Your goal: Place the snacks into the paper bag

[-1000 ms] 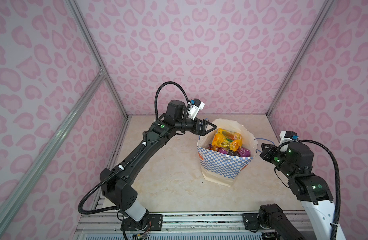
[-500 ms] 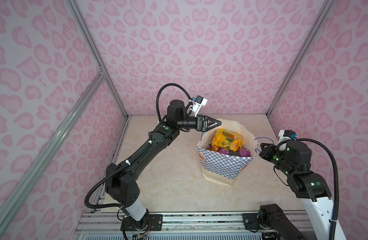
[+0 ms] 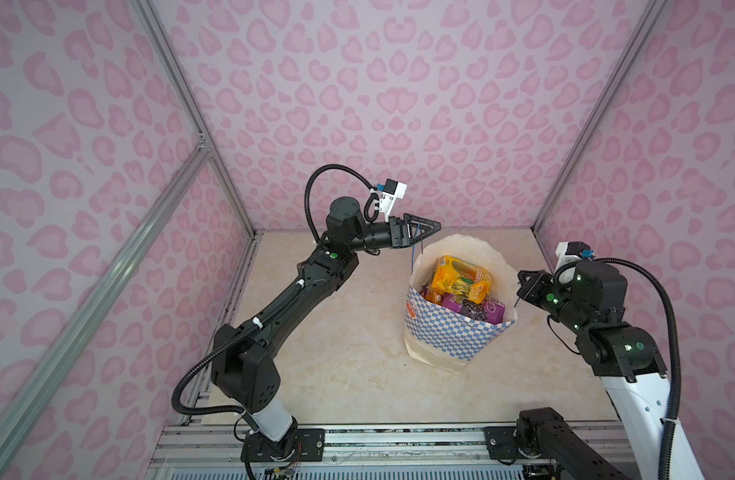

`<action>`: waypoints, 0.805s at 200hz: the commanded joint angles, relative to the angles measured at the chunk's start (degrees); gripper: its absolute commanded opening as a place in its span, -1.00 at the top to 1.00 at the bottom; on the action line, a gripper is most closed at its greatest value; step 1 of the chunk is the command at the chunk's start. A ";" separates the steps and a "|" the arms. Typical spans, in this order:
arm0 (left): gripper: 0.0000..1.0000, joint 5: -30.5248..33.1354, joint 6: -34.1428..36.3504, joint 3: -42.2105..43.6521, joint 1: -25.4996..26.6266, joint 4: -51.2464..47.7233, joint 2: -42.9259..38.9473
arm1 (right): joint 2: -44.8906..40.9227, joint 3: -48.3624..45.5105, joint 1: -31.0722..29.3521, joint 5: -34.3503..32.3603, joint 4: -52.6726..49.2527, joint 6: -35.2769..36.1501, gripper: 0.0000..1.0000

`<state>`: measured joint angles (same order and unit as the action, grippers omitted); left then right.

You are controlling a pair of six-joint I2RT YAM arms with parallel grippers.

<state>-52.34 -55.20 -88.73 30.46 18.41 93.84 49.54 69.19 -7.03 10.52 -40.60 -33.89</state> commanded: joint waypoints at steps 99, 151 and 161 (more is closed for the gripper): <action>-0.94 12.61 12.92 5.67 -7.40 -5.28 -13.42 | 17.51 18.84 -7.42 5.04 14.30 -2.67 1.00; -0.94 13.43 13.69 9.43 -10.31 -5.67 -15.23 | 21.73 19.56 -9.86 5.04 17.10 -3.03 1.00; -0.94 13.66 13.89 10.63 -10.42 -5.28 -15.87 | 21.70 18.34 -10.10 5.11 17.84 -3.02 1.00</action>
<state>-40.25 -44.51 -79.53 20.60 4.27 80.05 71.46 88.44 -16.56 15.99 -36.16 -36.42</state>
